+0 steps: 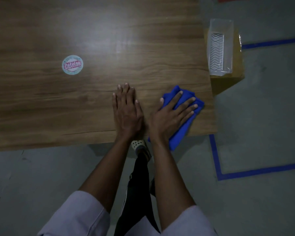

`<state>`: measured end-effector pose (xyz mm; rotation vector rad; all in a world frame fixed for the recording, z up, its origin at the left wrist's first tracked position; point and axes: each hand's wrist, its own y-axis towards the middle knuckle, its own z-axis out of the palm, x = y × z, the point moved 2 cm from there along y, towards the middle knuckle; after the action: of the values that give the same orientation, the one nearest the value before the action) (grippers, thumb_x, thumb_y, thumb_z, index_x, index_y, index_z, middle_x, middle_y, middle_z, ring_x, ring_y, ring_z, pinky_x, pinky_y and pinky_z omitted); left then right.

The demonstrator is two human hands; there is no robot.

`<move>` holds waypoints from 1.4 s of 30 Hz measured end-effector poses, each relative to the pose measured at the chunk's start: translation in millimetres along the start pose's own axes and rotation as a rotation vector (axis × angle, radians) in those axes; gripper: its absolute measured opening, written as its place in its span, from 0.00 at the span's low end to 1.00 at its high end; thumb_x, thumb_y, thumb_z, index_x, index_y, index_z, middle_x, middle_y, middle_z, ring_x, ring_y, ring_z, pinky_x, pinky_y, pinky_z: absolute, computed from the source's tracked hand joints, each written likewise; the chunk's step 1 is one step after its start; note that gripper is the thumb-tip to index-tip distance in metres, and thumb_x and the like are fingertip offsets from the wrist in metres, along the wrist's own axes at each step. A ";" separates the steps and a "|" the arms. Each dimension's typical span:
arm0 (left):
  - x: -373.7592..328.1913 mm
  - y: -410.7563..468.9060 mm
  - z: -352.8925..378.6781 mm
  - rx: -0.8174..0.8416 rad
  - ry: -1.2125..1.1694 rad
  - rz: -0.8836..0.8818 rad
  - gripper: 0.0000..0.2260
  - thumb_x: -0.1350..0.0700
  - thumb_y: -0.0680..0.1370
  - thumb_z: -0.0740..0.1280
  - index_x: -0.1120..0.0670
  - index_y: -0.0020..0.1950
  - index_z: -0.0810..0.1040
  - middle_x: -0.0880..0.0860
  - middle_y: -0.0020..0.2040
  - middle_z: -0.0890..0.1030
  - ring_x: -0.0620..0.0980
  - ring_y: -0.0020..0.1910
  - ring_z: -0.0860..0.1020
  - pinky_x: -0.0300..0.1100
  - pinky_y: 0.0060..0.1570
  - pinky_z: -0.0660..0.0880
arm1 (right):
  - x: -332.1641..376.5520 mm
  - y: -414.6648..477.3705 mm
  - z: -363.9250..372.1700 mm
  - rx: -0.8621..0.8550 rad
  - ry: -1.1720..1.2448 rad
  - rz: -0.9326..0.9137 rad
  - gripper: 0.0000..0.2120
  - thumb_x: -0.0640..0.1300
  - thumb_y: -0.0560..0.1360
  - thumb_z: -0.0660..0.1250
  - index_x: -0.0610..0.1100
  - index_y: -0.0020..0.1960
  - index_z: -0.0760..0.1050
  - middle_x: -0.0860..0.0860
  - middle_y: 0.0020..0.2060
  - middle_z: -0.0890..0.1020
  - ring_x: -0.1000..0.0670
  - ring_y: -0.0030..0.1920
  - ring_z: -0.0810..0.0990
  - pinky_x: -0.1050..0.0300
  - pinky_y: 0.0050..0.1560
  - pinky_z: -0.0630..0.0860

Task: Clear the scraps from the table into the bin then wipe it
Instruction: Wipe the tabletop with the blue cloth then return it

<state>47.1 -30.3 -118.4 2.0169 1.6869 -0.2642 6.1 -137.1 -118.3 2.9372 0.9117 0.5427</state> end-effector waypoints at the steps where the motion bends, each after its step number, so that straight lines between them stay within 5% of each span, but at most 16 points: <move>1: -0.2 6.2 0.0 -0.007 -0.020 -0.016 0.20 0.56 0.80 0.59 0.60 0.71 0.75 0.58 0.76 0.72 0.58 0.78 0.65 0.52 0.79 0.50 | 12.8 9.6 5.5 -0.030 0.008 -0.019 0.28 0.56 0.85 0.57 0.39 0.79 0.65 0.30 0.77 0.62 0.28 0.78 0.60 0.35 0.78 0.58; 6: 2.6 52.9 -3.0 -0.128 -0.070 -0.074 0.12 0.58 0.76 0.64 0.55 0.58 0.81 0.56 0.54 0.82 0.60 0.56 0.76 0.57 0.63 0.69 | 91.3 68.9 35.4 0.019 0.347 -0.181 0.23 0.42 0.78 0.65 0.37 0.71 0.76 0.31 0.70 0.74 0.30 0.71 0.72 0.39 0.74 0.66; 9: 12.1 84.6 -10.6 -0.146 -0.228 -0.137 0.13 0.59 0.75 0.63 0.55 0.56 0.82 0.53 0.49 0.84 0.59 0.51 0.76 0.49 0.56 0.66 | 136.3 95.4 13.8 0.327 0.790 -0.183 0.22 0.42 0.81 0.63 0.40 0.75 0.72 0.40 0.72 0.76 0.39 0.70 0.76 0.56 0.68 0.69; 12: 22.8 108.5 -17.7 -0.149 -0.269 -0.111 0.13 0.60 0.73 0.62 0.53 0.53 0.83 0.51 0.48 0.84 0.58 0.51 0.77 0.47 0.54 0.65 | 126.7 94.0 -29.1 0.276 0.996 -0.103 0.22 0.45 0.85 0.61 0.42 0.78 0.68 0.42 0.74 0.74 0.46 0.69 0.75 0.72 0.63 0.68; 14: 28.7 123.5 -13.9 -0.134 -0.250 -0.080 0.13 0.59 0.72 0.62 0.53 0.51 0.83 0.50 0.47 0.84 0.59 0.51 0.77 0.47 0.53 0.66 | 87.6 73.3 -34.6 0.146 0.790 -0.089 0.24 0.53 0.85 0.58 0.48 0.80 0.65 0.43 0.75 0.72 0.44 0.72 0.74 0.57 0.71 0.71; 16: 30.7 135.7 -5.9 -0.099 -0.217 -0.051 0.12 0.60 0.72 0.63 0.52 0.51 0.83 0.51 0.48 0.83 0.59 0.52 0.77 0.49 0.54 0.66 | 51.4 48.2 -23.7 0.116 0.404 -0.035 0.27 0.59 0.84 0.53 0.50 0.80 0.63 0.43 0.79 0.67 0.41 0.79 0.64 0.42 0.79 0.60; 20: 31.0 156.2 11.1 -0.106 -0.184 0.068 0.11 0.62 0.72 0.67 0.54 0.52 0.84 0.52 0.54 0.83 0.58 0.58 0.78 0.52 0.60 0.70 | 52.2 39.9 20.8 0.119 -0.024 -0.076 0.30 0.61 0.86 0.50 0.51 0.84 0.54 0.40 0.82 0.54 0.37 0.82 0.50 0.38 0.80 0.51; 25: 31.5 188.2 25.7 -0.001 -0.123 0.054 0.16 0.54 0.81 0.62 0.54 0.66 0.80 0.54 0.72 0.76 0.57 0.75 0.69 0.54 0.74 0.62 | 125.6 105.6 58.5 0.035 0.075 -0.154 0.28 0.57 0.83 0.56 0.50 0.80 0.64 0.39 0.80 0.61 0.36 0.81 0.58 0.42 0.80 0.55; 28: 29.0 212.1 30.7 0.123 -0.145 0.029 0.23 0.47 0.83 0.54 0.53 0.75 0.73 0.52 0.79 0.67 0.53 0.81 0.59 0.54 0.78 0.51 | 186.9 156.7 73.4 0.211 0.299 -0.313 0.25 0.48 0.80 0.65 0.50 0.76 0.72 0.42 0.78 0.67 0.39 0.80 0.62 0.46 0.78 0.59; 32: 30.5 240.4 28.7 0.081 -0.191 0.024 0.23 0.48 0.84 0.51 0.55 0.76 0.72 0.53 0.79 0.68 0.52 0.81 0.60 0.53 0.79 0.48 | 231.3 197.9 52.5 0.359 0.678 -0.465 0.24 0.38 0.77 0.68 0.48 0.73 0.76 0.44 0.72 0.76 0.45 0.72 0.74 0.54 0.70 0.71; 34: 34.3 254.0 28.5 0.053 -0.182 0.014 0.23 0.50 0.84 0.52 0.55 0.76 0.72 0.53 0.78 0.68 0.52 0.80 0.61 0.52 0.79 0.48 | 209.2 188.3 35.6 0.207 0.630 -0.349 0.25 0.42 0.79 0.68 0.51 0.75 0.74 0.45 0.75 0.73 0.45 0.73 0.72 0.56 0.71 0.69; 38: 38.8 276.5 41.3 0.179 0.003 0.092 0.26 0.47 0.84 0.51 0.55 0.81 0.63 0.53 0.82 0.60 0.51 0.82 0.52 0.55 0.80 0.44 | 151.5 149.2 42.5 0.188 0.112 -0.005 0.26 0.62 0.83 0.56 0.63 0.80 0.61 0.47 0.83 0.55 0.42 0.83 0.50 0.39 0.81 0.48; 42: 38.0 293.3 52.0 0.198 0.159 0.118 0.27 0.45 0.85 0.48 0.53 0.82 0.59 0.52 0.83 0.55 0.52 0.83 0.48 0.59 0.80 0.41 | 175.7 172.0 73.9 0.175 0.018 -0.185 0.27 0.63 0.82 0.53 0.65 0.80 0.58 0.48 0.83 0.54 0.40 0.83 0.49 0.39 0.81 0.46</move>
<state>346.1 -55.7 -108.2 2.3288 1.6841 -0.2433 259.7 -176.5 -110.7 2.9566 1.2791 0.5049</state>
